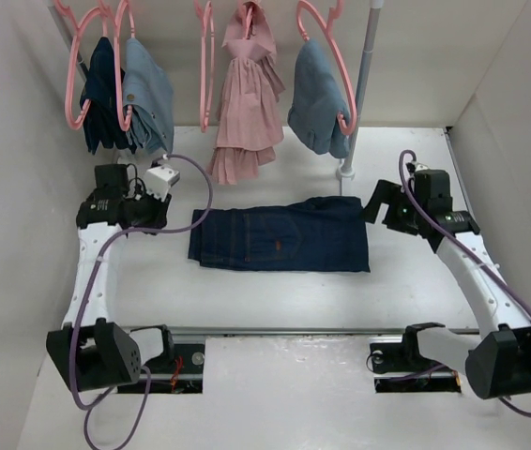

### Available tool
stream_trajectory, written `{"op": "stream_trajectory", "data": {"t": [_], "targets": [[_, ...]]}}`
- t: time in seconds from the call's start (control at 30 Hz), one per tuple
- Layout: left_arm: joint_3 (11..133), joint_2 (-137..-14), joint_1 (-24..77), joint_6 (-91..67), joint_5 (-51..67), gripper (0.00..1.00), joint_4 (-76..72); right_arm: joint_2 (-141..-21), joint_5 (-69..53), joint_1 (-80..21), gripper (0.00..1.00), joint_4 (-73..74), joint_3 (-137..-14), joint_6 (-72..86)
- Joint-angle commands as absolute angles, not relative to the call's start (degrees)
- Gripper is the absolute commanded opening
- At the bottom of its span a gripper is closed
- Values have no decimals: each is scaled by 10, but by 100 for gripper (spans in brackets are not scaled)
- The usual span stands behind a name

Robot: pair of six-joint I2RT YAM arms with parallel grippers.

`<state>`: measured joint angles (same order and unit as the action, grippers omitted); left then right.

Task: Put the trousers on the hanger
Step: Fold the trousers at the center of the board.

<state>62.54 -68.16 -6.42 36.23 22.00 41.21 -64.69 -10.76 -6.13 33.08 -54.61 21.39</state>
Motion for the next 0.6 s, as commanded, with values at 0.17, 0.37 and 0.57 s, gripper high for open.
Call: {"op": "stream_trajectory", "data": {"t": [0.17, 0.37, 0.57], "targets": [[721, -645, -76, 360, 414, 16, 454, -654, -73, -91, 98, 347, -541, 222], [842, -606, -76, 216, 460, 22, 357, -647, -85, -91, 98, 323, -512, 222], [877, -622, -76, 12, 461, 56, 127, -661, -107, -102, 98, 298, -499, 228]]}}
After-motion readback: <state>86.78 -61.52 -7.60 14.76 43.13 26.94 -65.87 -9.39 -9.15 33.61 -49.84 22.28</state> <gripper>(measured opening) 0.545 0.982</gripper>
